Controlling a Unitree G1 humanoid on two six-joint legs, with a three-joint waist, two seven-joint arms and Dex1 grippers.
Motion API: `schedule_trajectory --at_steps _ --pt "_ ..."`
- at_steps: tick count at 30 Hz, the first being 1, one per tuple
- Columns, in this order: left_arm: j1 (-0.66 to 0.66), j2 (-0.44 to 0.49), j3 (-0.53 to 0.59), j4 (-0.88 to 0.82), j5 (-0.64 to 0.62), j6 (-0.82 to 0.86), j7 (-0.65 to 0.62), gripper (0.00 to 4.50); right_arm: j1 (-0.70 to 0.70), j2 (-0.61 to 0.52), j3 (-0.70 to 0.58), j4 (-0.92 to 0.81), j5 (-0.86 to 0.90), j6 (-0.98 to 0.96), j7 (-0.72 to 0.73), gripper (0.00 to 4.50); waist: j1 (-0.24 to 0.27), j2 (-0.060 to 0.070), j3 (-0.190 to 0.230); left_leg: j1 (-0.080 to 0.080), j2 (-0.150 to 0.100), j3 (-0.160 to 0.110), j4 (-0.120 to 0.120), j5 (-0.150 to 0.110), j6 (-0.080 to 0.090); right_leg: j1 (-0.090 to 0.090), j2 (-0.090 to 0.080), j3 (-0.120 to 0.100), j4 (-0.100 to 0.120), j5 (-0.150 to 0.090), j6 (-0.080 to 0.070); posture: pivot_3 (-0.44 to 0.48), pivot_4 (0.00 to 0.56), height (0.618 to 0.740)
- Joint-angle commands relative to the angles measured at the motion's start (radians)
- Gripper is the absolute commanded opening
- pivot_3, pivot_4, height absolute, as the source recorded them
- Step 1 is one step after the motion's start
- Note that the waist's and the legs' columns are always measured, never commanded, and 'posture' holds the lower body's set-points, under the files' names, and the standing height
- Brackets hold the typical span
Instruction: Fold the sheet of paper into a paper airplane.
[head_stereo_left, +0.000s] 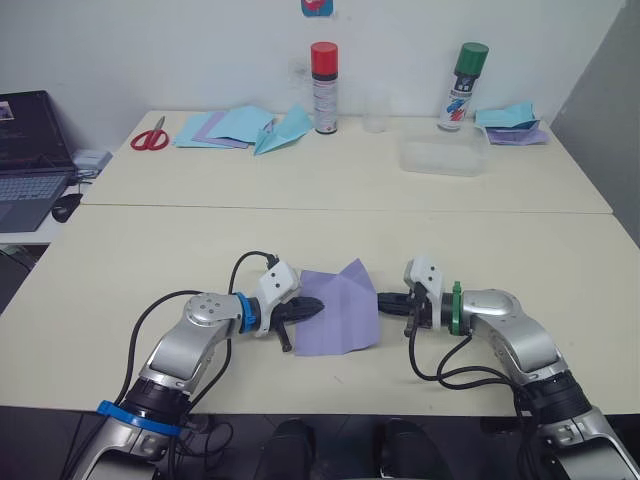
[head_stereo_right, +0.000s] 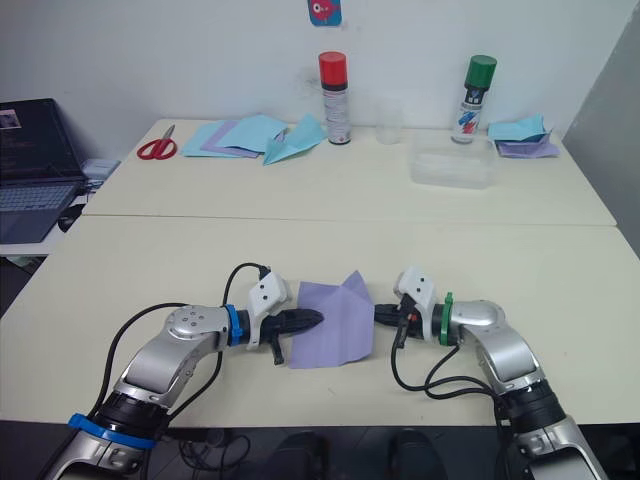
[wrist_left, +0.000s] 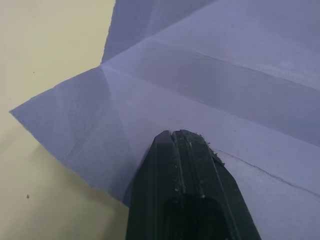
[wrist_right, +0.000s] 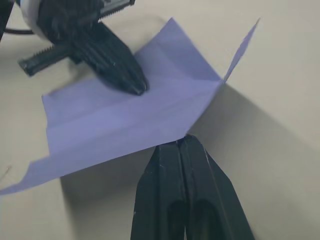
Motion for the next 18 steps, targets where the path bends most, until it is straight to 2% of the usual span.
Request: schedule_trajectory --at_steps 1,12,18 --pt "0.009 -0.007 -0.039 0.023 0.033 0.007 0.002 0.00 -0.023 0.013 -0.025 -0.053 0.032 0.008 -0.015 0.03 0.000 0.000 0.000 0.000 0.000 0.000 0.000 0.000 0.000 0.000 0.000 0.000 0.000 0.000 0.000 0.000 0.150 0.740" --pt "0.004 -0.005 -0.039 0.034 0.041 -0.003 -0.001 0.00 -0.045 0.098 0.037 -0.052 0.022 0.007 -0.061 0.03 0.000 0.000 0.000 0.000 0.000 0.000 0.000 0.000 0.000 0.000 0.000 0.000 0.000 0.000 0.000 0.000 0.150 0.740" --pt "0.017 0.026 -0.029 0.015 0.028 0.018 -0.025 0.00 -0.071 0.137 0.085 -0.018 -0.012 -0.024 -0.077 0.03 -0.002 0.000 0.000 0.000 0.000 0.000 0.000 0.000 0.000 0.000 0.000 0.000 0.000 0.000 0.000 0.000 0.150 0.740"
